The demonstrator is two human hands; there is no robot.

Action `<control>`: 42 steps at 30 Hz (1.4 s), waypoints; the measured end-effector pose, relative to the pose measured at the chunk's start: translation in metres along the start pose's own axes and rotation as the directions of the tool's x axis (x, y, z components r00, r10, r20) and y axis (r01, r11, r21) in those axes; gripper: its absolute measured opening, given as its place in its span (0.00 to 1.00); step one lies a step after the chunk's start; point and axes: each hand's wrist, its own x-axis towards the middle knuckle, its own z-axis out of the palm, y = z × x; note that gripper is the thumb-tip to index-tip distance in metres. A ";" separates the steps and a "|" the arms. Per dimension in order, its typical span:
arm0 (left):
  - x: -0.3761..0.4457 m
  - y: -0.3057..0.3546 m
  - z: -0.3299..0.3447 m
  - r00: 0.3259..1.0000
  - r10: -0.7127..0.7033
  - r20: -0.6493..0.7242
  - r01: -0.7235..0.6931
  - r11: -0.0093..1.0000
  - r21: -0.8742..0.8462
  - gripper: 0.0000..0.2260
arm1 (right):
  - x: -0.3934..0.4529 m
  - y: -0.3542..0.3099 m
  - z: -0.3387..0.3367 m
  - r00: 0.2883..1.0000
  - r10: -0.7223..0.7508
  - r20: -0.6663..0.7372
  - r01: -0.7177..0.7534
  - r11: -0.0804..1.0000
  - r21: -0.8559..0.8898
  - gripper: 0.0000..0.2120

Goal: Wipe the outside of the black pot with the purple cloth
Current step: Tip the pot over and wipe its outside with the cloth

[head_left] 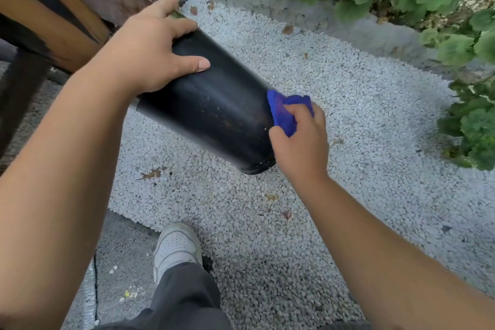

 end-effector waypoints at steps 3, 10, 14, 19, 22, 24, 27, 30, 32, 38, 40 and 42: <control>0.006 0.002 -0.002 0.999 -0.018 0.035 0.018 0.999 0.027 0.33 | -0.022 0.006 0.009 0.995 -0.069 -0.071 0.070 0.997 0.021 0.17; 0.018 0.019 -0.004 0.997 -0.011 0.076 0.005 0.997 0.071 0.33 | -0.052 0.034 0.022 0.948 -0.319 0.012 0.319 0.945 -0.065 0.21; 0.026 0.028 -0.008 0.996 -0.002 0.094 -0.007 0.996 0.093 0.33 | -0.060 0.046 0.023 0.869 -0.470 0.155 0.492 0.853 -0.175 0.20; 0.033 0.033 -0.009 0.995 -0.013 0.100 0.004 0.996 0.090 0.32 | -0.061 0.059 0.029 0.762 -0.588 0.272 0.647 0.713 -0.271 0.17; 0.034 0.036 -0.009 0.994 -0.039 0.103 0.030 0.995 0.090 0.32 | -0.068 0.081 0.034 0.635 -0.542 0.550 0.751 0.599 -0.278 0.19; 0.031 0.043 -0.008 0.997 -0.032 0.070 0.026 0.996 0.086 0.31 | -0.076 0.089 0.039 0.689 -0.423 0.588 0.680 0.658 -0.324 0.17; 0.027 0.054 -0.006 1.000 -0.010 -0.012 0.010 0.999 0.031 0.32 | -0.079 0.093 0.043 0.750 -0.305 0.587 0.567 0.753 -0.333 0.18; 0.025 0.062 -0.010 0.994 -0.074 -0.079 0.066 0.993 -0.097 0.32 | -0.070 0.096 0.043 0.715 -0.263 0.647 0.528 0.810 -0.254 0.22; 0.023 0.065 -0.012 0.969 -0.220 -0.116 0.186 0.951 -0.248 0.29 | -0.064 0.099 0.043 0.726 -0.181 0.663 0.414 0.885 -0.213 0.23; 0.012 0.063 -0.023 0.991 -0.128 0.031 0.124 0.836 -0.534 0.19 | -0.037 0.106 0.023 0.893 0.240 0.380 -0.269 0.963 0.025 0.19; 0.008 0.059 -0.019 0.996 0.091 -0.015 -0.090 0.912 -0.400 0.22 | -0.019 0.105 0.009 0.878 0.421 0.229 -0.466 0.860 0.207 0.18; 0.009 0.055 -0.009 0.979 0.204 -0.029 -0.204 0.945 -0.256 0.25 | 0.003 0.102 -0.007 0.820 0.560 0.121 -0.554 0.722 0.414 0.18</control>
